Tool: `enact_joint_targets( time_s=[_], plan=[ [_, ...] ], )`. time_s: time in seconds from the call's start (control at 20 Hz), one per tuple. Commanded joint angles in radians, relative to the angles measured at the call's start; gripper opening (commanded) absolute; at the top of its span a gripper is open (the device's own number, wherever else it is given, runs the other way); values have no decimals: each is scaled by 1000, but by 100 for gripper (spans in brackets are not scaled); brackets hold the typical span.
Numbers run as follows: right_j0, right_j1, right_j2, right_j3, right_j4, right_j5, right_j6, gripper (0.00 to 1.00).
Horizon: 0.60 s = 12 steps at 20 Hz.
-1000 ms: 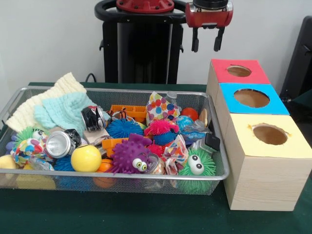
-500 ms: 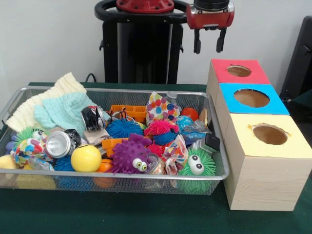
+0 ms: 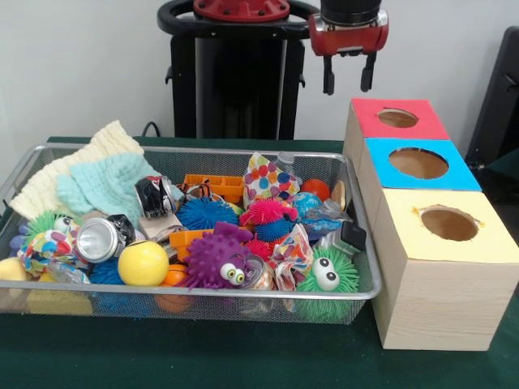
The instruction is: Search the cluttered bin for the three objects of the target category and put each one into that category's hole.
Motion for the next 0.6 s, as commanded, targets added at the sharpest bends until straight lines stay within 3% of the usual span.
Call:
enact_joint_targets(
  time_s=[0.05,0.4,0.6],
  plan=[
    [-99,27,79,-24,-90,-30,-46,100],
    [-170,92,128,-120,-168,9,-98,100],
    [-172,81,133,-140,-196,36,-75,100]
  ],
)
